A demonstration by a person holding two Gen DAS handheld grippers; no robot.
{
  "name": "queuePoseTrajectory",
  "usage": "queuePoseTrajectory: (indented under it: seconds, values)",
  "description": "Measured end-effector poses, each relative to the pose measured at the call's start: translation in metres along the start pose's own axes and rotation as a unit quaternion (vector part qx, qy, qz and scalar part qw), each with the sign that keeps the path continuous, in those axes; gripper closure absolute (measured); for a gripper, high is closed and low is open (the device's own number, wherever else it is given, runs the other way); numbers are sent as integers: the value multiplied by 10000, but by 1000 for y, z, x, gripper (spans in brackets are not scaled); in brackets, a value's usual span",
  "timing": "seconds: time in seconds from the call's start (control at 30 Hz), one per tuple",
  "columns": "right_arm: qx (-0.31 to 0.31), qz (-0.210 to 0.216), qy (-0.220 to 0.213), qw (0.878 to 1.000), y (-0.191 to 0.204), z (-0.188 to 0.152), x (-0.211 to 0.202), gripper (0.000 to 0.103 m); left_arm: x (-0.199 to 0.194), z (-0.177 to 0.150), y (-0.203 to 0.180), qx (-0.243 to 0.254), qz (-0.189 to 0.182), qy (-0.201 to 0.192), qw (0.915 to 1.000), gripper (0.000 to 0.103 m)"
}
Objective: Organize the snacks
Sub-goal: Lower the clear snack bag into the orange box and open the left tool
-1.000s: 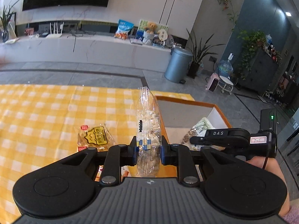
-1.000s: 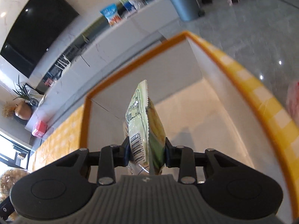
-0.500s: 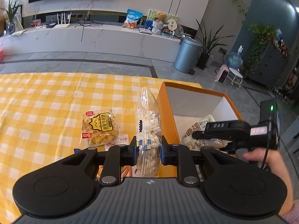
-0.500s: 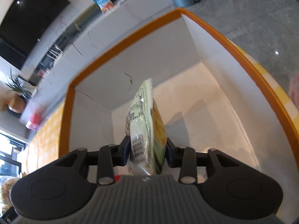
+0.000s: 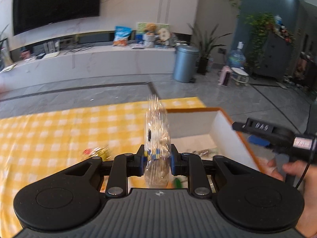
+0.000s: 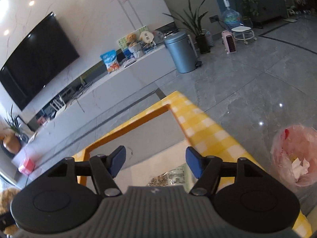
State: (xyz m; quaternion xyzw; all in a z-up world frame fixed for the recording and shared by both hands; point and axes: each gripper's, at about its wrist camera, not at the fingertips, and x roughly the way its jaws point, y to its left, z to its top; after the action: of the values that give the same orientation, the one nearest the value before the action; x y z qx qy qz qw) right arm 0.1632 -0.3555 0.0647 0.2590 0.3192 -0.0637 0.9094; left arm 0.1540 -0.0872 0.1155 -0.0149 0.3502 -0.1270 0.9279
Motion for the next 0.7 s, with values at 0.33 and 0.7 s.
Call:
queuePoseTrajectory:
  seconds: [0.33, 0.7]
  values:
    - [476, 246, 133, 9985, -13, 1, 10, 39, 68, 9, -25, -84, -511, 462, 9976, 82]
    - [268, 270, 425, 9984, -12, -2, 14, 40, 53, -8, -31, 165, -175, 360, 9991, 81]
